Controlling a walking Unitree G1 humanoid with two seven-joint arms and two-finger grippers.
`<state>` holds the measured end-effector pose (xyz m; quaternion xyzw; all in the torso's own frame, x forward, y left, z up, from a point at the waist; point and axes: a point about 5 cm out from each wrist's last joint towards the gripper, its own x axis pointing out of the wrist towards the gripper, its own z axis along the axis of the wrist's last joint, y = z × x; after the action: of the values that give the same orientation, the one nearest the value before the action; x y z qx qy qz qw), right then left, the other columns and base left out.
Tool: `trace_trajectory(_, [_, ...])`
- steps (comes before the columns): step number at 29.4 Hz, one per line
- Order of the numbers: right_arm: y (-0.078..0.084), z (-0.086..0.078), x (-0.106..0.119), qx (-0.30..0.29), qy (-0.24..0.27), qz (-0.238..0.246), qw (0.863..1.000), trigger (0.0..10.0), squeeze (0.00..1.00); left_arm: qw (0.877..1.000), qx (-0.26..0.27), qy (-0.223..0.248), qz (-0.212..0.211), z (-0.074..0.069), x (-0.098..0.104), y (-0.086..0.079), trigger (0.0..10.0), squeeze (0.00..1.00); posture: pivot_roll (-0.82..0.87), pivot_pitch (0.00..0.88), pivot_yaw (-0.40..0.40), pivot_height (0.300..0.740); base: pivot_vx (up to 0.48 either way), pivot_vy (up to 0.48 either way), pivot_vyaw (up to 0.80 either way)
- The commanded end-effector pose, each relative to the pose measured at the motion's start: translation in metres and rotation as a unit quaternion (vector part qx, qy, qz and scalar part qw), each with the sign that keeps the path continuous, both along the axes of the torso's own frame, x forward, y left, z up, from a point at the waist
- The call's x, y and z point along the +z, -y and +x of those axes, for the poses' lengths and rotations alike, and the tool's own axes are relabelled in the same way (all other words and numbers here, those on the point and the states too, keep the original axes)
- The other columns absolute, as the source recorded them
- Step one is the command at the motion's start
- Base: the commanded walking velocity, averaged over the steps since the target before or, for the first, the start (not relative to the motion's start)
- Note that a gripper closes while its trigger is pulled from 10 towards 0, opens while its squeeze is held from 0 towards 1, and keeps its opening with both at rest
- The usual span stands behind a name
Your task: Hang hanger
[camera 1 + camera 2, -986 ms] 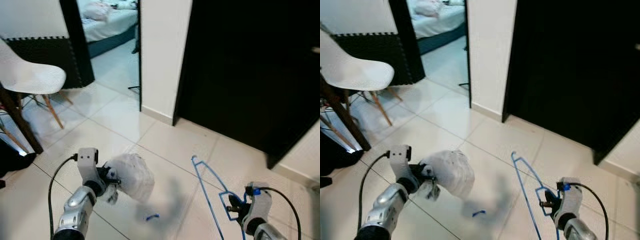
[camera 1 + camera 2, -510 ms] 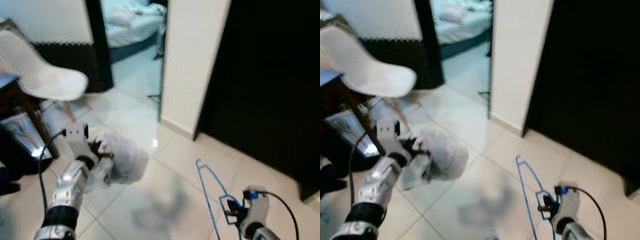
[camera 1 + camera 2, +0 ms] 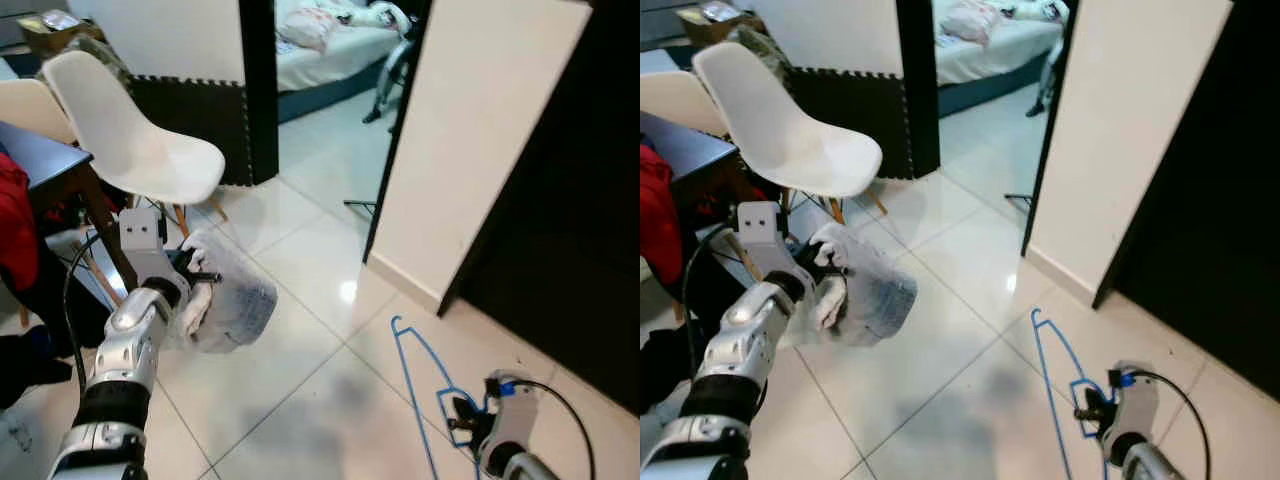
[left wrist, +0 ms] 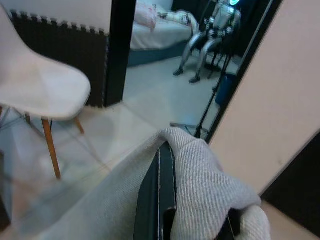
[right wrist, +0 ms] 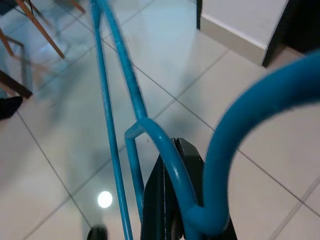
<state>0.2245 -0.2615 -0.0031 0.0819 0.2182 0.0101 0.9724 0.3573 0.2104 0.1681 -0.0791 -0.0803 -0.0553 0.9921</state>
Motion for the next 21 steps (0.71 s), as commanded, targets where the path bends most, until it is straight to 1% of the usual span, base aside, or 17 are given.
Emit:
trace_trajectory(1, [-0.007,-0.005,-0.007,0.002,-0.012,0.013,1.0,10.0,0.0,1.0,0.008,0.008,0.014,0.002,0.01,-0.006,10.0,0.0,0.06,0.033,-0.016,0.74,0.48,0.0,0.0])
trace_trajectory(5, [-0.007,-0.007,-0.008,0.003,-0.012,0.012,1.0,10.0,0.0,1.0,0.013,0.014,0.022,0.004,0.017,-0.009,10.0,0.0,0.06,0.027,-0.021,0.74,0.48,0.0,0.0])
trace_trajectory(7, [-0.007,-0.007,-0.008,0.003,-0.012,0.012,1.0,10.0,0.0,1.0,0.013,0.014,0.022,0.004,0.017,-0.009,10.0,0.0,0.06,0.027,-0.021,0.74,0.48,0.0,0.0])
trace_trajectory(8, [-0.007,-0.008,-0.008,0.006,-0.013,0.008,1.0,10.0,0.0,0.999,0.018,0.019,0.027,0.005,0.022,-0.01,10.0,0.0,0.06,0.017,-0.025,0.74,0.48,0.0,0.0])
trace_trajectory(11, [-0.007,-0.01,-0.009,0.012,-0.015,0.001,1.0,10.0,0.0,0.999,0.029,0.029,0.031,0.004,0.031,-0.012,10.0,0.0,0.06,0.011,-0.026,0.74,0.48,0.0,0.76])
trace_trajectory(14, [-0.007,-0.01,-0.01,0.013,-0.016,0.001,1.0,10.0,0.0,0.998,0.031,0.032,0.032,0.004,0.033,-0.013,10.0,0.0,0.06,0.011,-0.026,0.74,0.48,0.0,0.79])
trace_trajectory(17, [-0.005,-0.011,-0.01,0.006,-0.016,0.005,1.0,10.0,0.0,0.997,0.041,0.049,0.036,0.005,0.046,-0.014,10.0,0.0,0.06,0.014,-0.029,0.74,0.48,0.0,0.75])
trace_trajectory(21, [-0.004,-0.011,-0.01,-0.001,-0.016,0.009,1.0,10.0,0.0,0.995,0.06,0.061,0.043,0.006,0.057,-0.018,10.0,0.0,0.05,0.016,-0.03,0.74,0.48,0.0,0.0])
